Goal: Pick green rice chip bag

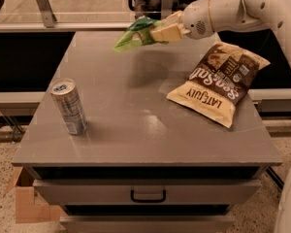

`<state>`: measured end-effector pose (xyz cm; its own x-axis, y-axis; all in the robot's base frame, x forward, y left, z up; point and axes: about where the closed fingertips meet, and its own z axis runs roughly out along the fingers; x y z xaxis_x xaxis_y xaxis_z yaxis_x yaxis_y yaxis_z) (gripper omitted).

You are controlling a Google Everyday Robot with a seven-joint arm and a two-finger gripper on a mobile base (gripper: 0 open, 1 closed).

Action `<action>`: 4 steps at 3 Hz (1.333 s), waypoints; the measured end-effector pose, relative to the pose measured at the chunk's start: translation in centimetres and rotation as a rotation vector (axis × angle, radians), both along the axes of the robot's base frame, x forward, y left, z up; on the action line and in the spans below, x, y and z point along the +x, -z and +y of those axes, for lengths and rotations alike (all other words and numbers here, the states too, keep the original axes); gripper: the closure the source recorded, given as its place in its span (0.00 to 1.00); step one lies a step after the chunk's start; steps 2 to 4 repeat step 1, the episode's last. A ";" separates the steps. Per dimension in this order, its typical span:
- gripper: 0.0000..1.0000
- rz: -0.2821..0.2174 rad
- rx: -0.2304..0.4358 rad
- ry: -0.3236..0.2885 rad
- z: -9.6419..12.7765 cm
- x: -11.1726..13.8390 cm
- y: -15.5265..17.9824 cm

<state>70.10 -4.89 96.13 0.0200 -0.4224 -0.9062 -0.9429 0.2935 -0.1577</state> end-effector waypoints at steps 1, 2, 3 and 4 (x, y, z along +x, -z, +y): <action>1.00 -0.001 0.002 0.004 0.1 0.2 0.0; 1.00 -0.001 0.002 0.004 0.1 0.2 0.0; 1.00 -0.001 0.002 0.004 0.1 0.2 0.0; 1.00 -0.001 0.002 0.004 0.1 0.2 0.0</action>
Offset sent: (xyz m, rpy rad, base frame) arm 0.0000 0.0000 0.0000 0.0000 0.0000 0.0000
